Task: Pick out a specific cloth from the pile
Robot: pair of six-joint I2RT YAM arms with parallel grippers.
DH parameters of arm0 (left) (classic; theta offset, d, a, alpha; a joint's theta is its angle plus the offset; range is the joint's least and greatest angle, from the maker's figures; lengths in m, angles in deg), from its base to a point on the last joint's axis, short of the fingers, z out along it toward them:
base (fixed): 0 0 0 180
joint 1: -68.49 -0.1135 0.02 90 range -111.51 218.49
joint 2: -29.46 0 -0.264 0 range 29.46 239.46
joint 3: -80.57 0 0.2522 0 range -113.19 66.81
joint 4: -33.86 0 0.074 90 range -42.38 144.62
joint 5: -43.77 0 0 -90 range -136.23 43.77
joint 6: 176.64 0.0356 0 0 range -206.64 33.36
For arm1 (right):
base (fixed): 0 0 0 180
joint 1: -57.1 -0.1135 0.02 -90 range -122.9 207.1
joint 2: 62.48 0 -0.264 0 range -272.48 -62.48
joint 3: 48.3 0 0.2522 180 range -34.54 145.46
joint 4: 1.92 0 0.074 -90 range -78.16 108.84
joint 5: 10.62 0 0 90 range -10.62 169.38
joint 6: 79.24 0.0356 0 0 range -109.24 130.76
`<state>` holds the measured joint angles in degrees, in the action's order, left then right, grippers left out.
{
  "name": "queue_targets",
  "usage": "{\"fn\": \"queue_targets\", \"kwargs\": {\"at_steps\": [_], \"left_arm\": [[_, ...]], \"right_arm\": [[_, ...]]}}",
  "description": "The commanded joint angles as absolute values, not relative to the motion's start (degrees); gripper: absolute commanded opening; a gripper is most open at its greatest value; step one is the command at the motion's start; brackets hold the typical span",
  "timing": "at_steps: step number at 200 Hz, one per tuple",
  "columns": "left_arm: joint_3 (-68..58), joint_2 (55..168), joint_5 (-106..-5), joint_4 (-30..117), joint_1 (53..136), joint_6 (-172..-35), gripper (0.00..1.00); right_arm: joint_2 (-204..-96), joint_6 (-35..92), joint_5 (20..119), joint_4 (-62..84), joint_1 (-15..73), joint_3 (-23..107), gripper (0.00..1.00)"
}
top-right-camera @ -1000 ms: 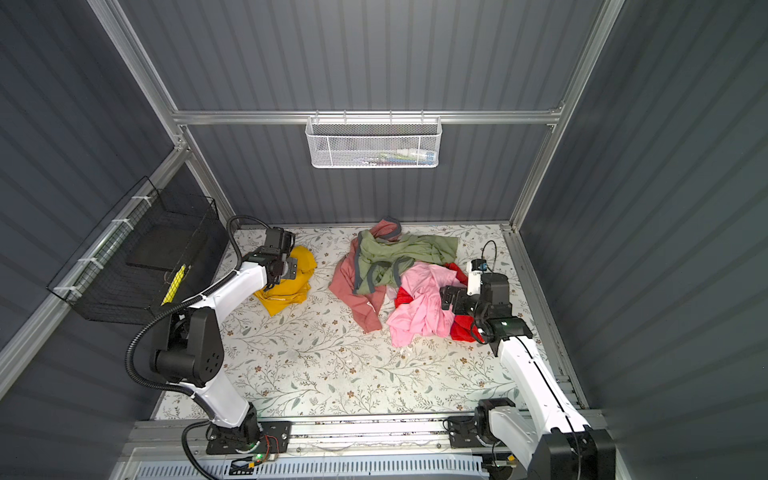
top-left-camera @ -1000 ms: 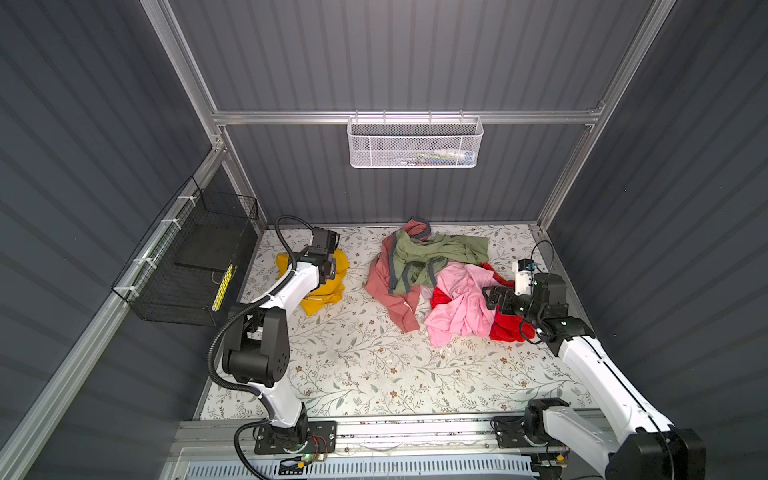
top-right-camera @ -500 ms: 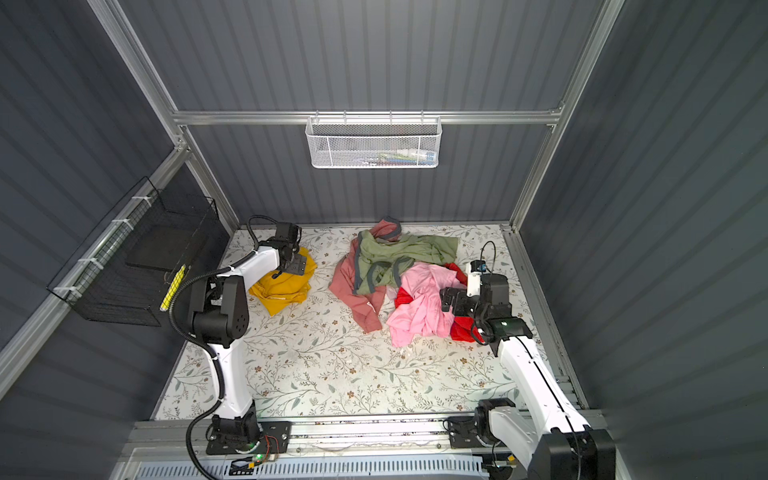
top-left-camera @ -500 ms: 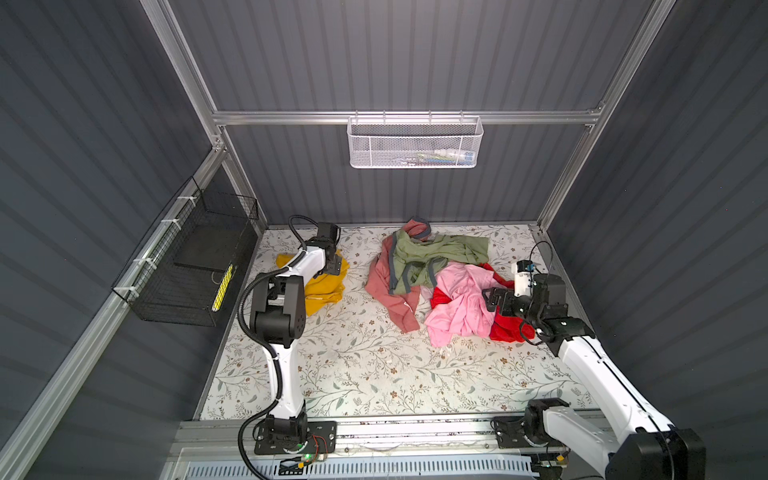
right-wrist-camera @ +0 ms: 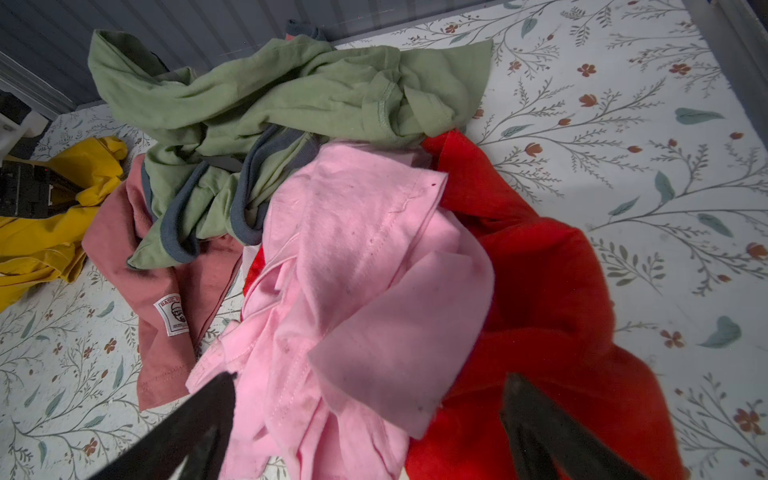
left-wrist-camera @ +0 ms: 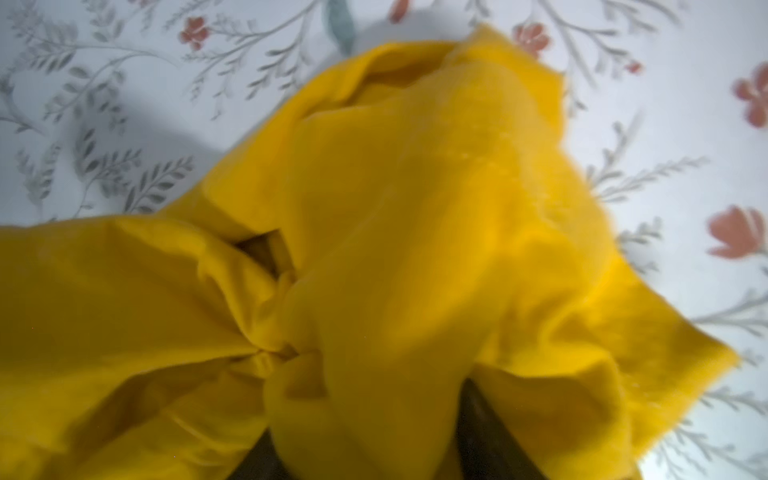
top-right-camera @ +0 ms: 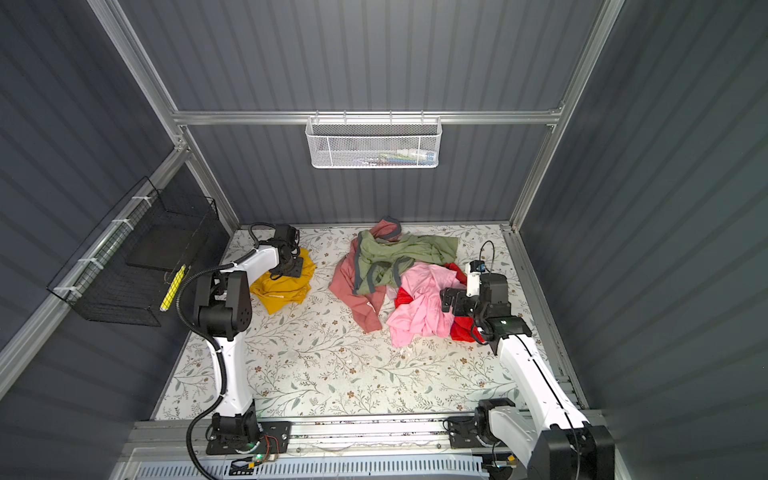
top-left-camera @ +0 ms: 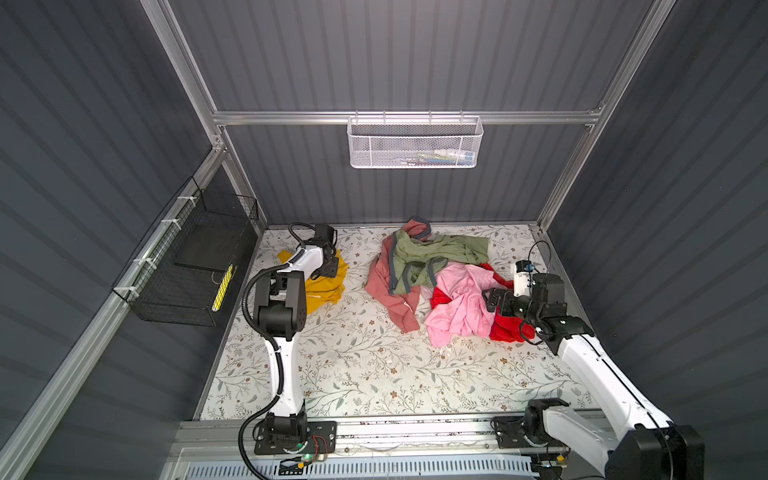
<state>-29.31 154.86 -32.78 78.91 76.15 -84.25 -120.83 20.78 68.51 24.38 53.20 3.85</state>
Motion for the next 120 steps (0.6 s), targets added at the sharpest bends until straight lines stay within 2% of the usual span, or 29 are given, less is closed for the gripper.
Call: {"fn": "queue_targets", "kwargs": {"at_steps": [1, 19, 35, 74, 120], "left_arm": [[-30.0, 157.6, -40.4, 82.3, 76.4, -81.8, 0.33], [-30.0, 157.3, -41.7, 81.2, 76.4, -79.8, 0.19], [-29.6, 156.9, -42.2, 79.5, 76.4, -77.1, 0.11], [-25.6, 154.4, -41.2, 69.6, 75.8, -70.3, 0.08], [-26.6, 155.1, -45.1, 67.0, 74.6, -64.2, 0.08]], "right_arm": [[-120.5, 20.1, 69.8, 26.0, 53.0, 5.5, 0.99], [-120.3, 20.0, 70.0, 25.9, 53.0, 5.4, 0.99], [-120.3, 20.1, 70.0, 25.9, 53.0, 5.5, 0.99], [-120.5, 19.6, 70.8, 25.7, 53.0, 5.5, 0.99], [-120.6, 19.4, 71.6, 25.4, 53.0, 5.4, 0.99]]}}
